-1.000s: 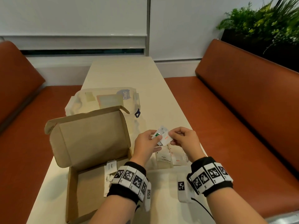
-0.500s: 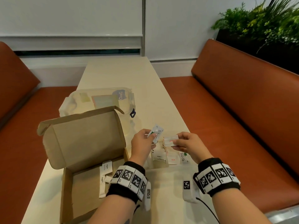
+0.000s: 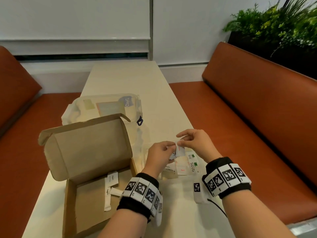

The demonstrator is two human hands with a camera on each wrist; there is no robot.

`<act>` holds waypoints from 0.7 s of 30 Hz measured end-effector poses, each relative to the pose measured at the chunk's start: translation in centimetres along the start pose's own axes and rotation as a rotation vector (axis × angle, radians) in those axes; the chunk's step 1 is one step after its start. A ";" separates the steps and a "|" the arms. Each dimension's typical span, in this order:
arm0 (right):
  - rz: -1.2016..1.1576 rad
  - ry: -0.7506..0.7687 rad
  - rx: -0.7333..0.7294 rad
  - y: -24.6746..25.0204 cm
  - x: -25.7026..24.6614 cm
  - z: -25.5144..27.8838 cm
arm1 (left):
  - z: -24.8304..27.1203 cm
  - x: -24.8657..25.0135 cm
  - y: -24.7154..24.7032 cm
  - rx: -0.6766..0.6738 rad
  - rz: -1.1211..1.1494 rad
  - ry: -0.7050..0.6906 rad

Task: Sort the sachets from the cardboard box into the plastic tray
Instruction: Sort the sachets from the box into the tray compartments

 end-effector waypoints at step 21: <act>-0.054 -0.070 0.140 -0.1 1.8 0.4 | 0.2 -0.7 0.6 0.199 0.040 0.029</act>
Point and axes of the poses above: each hand's wrist, its own z-axis away from the middle knuckle, its own y-axis out of the back of the hand, x = y × z, the point moved 3 cm from there along -z, towards the middle knuckle, and after that the axes turned 8 degrees about -y, right-handed, at the moved point
